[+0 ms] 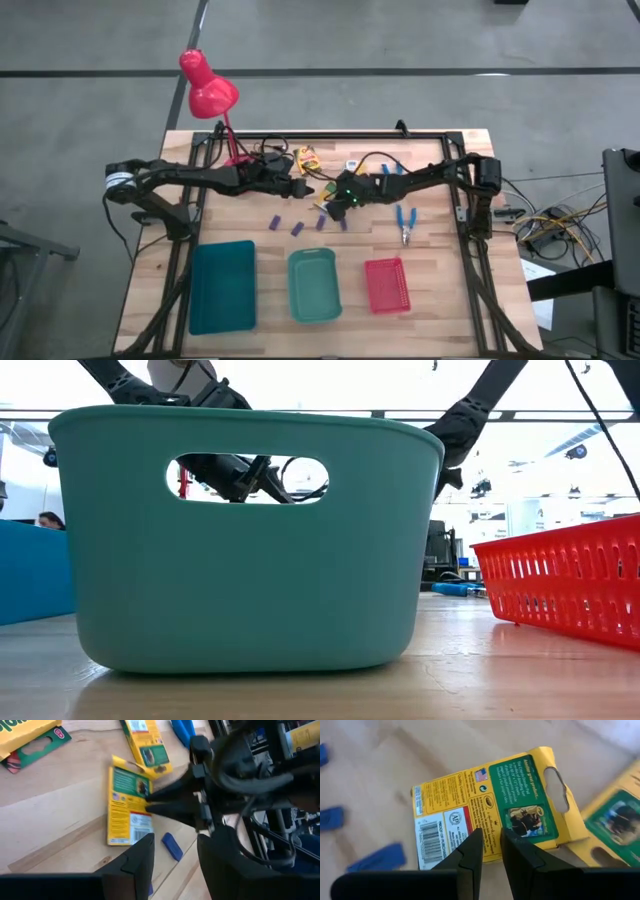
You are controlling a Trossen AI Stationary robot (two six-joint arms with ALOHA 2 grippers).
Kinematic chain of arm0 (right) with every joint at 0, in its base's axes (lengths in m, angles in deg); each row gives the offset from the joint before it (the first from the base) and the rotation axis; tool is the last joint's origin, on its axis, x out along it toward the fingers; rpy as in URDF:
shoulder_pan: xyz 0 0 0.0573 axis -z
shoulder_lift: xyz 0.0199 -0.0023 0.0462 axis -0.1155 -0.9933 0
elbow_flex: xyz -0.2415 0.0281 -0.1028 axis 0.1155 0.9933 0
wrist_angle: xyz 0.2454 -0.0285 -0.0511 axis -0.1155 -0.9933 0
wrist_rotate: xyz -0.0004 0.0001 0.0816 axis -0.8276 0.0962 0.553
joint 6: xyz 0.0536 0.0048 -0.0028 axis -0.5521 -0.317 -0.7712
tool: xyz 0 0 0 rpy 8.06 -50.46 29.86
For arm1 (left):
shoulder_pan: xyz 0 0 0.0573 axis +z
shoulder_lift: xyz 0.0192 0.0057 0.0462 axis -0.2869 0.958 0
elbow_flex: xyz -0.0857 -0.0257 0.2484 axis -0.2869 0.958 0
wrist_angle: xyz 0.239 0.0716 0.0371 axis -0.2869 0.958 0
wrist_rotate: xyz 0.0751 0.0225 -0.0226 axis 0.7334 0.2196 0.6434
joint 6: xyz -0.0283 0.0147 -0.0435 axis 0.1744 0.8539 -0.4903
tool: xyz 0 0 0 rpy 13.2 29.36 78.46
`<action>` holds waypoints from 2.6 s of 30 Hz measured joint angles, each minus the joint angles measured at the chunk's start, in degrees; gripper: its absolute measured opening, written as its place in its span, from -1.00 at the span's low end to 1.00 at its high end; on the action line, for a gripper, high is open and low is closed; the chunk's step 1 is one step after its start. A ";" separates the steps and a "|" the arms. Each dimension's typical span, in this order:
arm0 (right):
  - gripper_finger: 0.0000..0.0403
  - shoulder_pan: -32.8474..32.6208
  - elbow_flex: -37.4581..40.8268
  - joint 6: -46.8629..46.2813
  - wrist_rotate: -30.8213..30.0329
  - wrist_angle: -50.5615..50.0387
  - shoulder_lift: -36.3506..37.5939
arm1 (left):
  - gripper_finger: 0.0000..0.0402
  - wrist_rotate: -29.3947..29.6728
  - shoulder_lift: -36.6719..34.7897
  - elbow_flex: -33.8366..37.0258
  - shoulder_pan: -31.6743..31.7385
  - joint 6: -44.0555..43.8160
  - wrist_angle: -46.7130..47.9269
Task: Pick & Place School Supplies
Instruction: Put the crayon box into the blue bin
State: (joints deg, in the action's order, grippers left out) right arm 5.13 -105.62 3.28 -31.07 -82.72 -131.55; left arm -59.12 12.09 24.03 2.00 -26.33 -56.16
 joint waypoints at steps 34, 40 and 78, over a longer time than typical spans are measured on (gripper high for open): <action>-0.66 0.48 -18.95 10.52 7.34 -14.72 -11.85 | -0.23 -0.04 0.00 0.00 0.04 -0.45 6.21; -0.66 0.51 -19.05 12.52 7.30 -15.10 -10.48 | -0.23 -0.05 0.00 0.00 0.04 -0.44 6.19; -0.66 -1.58 3.73 9.53 14.80 12.99 10.93 | -0.23 -8.56 -18.54 -0.04 1.11 34.80 7.64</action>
State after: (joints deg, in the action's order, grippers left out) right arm 3.54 -101.89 12.81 -16.26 -69.74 -120.61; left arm -67.68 -6.45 23.99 3.12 8.46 -48.53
